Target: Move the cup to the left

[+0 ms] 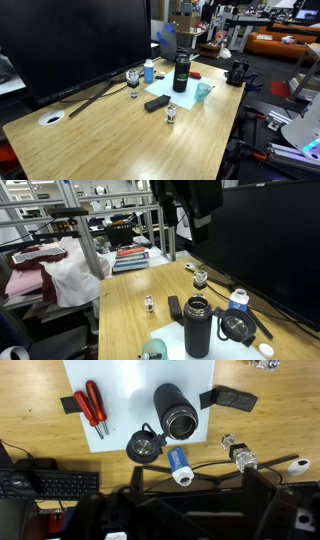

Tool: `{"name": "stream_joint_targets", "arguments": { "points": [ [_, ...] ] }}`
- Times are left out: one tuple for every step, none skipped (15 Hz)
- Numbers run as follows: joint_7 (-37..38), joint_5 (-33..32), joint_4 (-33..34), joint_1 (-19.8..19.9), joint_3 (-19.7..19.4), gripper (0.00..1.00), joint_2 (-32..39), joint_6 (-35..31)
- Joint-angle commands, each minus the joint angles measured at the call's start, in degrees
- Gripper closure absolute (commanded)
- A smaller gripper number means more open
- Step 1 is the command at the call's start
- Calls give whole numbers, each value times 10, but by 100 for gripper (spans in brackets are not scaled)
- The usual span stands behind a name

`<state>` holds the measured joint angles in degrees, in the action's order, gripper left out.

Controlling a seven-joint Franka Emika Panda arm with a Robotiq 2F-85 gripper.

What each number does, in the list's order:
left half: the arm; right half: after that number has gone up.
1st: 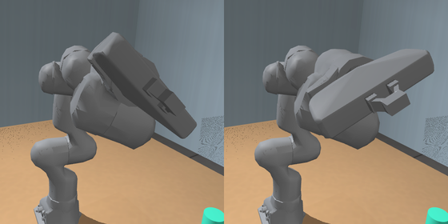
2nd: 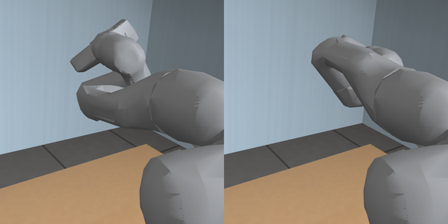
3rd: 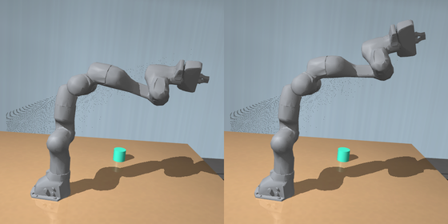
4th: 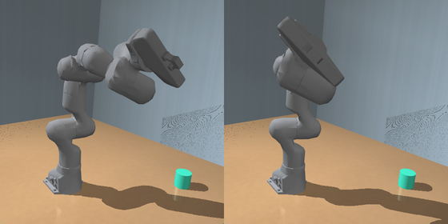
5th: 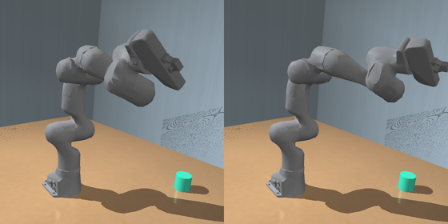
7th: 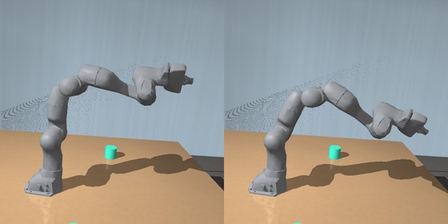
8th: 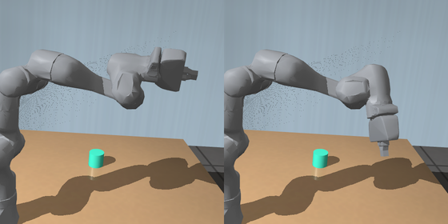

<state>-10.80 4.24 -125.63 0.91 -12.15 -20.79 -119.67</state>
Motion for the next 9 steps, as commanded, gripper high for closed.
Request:
{"name": "stream_joint_targets", "arguments": {
  "points": [
    [-4, 5, 1, 13, 11, 0, 1, 2],
    [-9, 12, 3, 11, 9, 0, 7, 11],
    [-24, 29, 2, 3, 4, 0, 11, 27],
    [-34, 37, -5, 0, 3, 0, 15, 38],
    [-48, 49, -14, -3, 2, 0, 18, 44],
    [-67, 56, -28, -6, 3, 0, 21, 45],
    [-79, 60, -39, -7, 5, 0, 26, 45],
    [-87, 59, -54, -7, 9, 0, 31, 39],
    [-94, 60, -65, -7, 12, 0, 35, 40]
  ]
}}
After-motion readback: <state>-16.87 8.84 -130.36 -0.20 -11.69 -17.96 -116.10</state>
